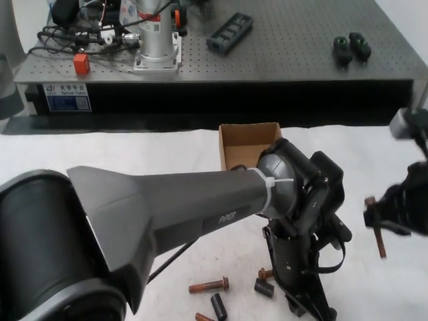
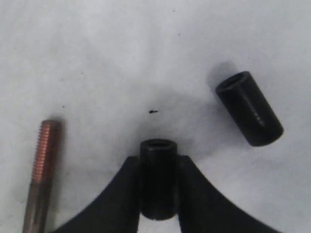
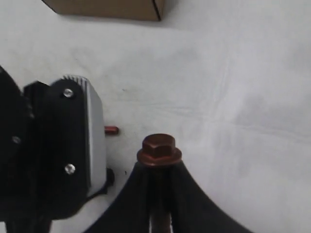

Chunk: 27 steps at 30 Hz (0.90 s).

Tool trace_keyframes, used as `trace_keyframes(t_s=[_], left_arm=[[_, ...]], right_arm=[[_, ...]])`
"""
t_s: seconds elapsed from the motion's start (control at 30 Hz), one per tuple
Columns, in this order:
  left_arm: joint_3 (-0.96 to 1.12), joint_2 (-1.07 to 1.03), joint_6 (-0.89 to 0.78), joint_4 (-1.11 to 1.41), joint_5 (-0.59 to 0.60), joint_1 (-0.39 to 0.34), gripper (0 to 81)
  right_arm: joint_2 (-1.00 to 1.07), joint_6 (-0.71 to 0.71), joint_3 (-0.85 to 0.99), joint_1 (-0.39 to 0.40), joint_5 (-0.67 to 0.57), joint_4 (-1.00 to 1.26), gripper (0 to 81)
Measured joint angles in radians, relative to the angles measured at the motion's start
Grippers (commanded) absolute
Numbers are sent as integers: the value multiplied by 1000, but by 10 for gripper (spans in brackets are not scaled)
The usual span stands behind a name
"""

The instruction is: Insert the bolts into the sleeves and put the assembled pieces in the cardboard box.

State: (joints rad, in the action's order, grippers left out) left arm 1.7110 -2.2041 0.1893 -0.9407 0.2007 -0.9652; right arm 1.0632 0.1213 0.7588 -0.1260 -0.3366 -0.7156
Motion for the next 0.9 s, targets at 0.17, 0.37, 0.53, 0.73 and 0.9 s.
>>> trace_keyframes(t_s=[0.17, 0.37, 0.53, 0.73, 0.9], left_arm=[[-54, 135, -79, 20, -1, 34, 7], [-485, 530, -189, 435, 18, 116, 7], [-932, 842, -309, 1055, 191, 124, 7], [-1061, 947, -412, 1342, 213, 130, 7], [-1065, 948, -419, 1363, 226, 130, 7]], right_arm=[[-83, -108, -24, 0, -91, 135, 28], [-201, -540, -165, 59, -289, 665, 28], [-208, -713, -236, 164, -313, 917, 28], [-208, -758, -256, 274, -310, 979, 28], [-208, -760, -256, 299, -310, 984, 28]])
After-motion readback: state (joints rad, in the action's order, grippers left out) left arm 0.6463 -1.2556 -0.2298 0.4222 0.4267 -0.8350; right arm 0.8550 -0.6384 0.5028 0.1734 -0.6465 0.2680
